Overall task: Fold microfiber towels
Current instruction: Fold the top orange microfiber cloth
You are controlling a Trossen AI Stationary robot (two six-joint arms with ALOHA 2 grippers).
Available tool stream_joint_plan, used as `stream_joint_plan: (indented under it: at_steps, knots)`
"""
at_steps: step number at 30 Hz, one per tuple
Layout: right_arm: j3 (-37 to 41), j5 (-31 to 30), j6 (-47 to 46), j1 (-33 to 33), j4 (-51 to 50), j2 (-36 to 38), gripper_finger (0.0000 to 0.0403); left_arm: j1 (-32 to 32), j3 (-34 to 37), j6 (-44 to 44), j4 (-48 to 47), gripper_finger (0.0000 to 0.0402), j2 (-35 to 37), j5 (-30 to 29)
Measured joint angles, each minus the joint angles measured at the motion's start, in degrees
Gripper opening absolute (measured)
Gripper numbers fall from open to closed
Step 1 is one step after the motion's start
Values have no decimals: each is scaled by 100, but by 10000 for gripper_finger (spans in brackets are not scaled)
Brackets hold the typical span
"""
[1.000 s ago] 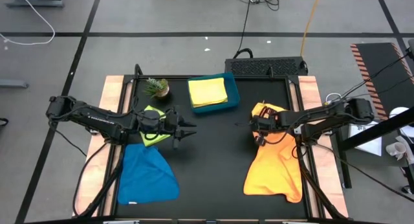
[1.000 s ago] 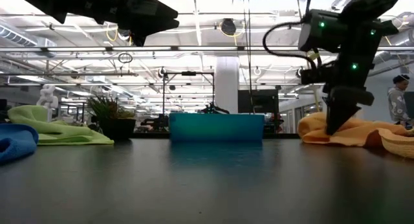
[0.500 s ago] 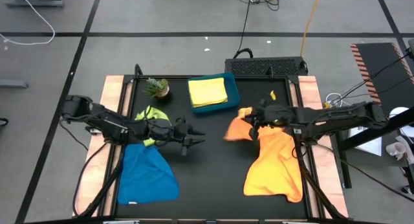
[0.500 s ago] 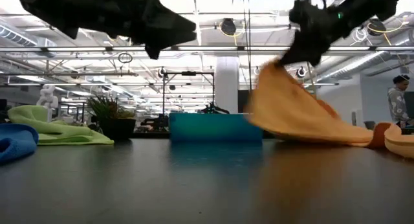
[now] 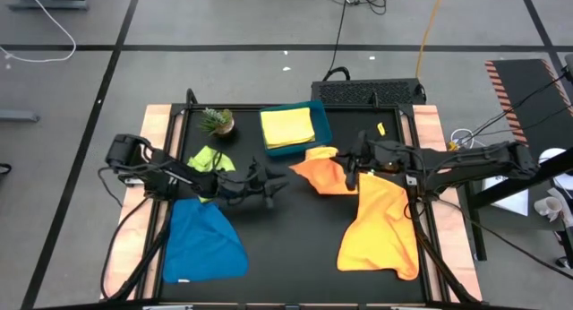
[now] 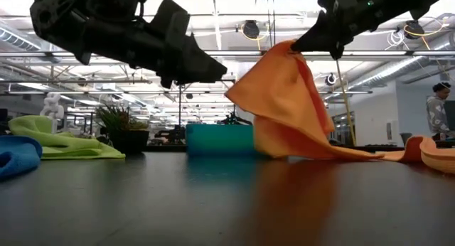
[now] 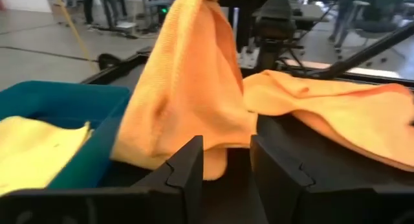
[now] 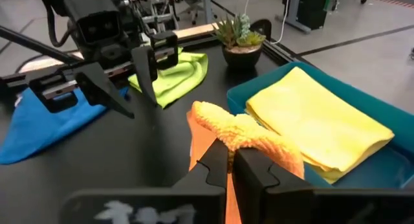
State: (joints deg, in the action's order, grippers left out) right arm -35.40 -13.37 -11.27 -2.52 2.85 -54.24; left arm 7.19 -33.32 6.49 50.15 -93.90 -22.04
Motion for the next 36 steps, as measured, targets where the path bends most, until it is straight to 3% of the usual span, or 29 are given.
stream_joint_plan:
  at_steps: [13, 24, 27, 30, 36]
  knots:
    - [0, 39, 46, 0, -3, -101, 2, -352, 0, 165, -51, 277, -66, -53]
    - [0, 166, 66, 0, 36, -101, 2, -644, -595, 280, -88, 293, -852, 249]
    - [0, 168, 67, 0, 27, -101, 2, -655, -705, 187, -300, 276, -906, 247]
    - [0, 169, 105, 0, 8, -101, 2, -655, -766, 161, -541, 228, -897, 247]
    - [0, 186, 107, 0, -25, -101, 2, -653, -763, 145, -867, 63, -899, 247]
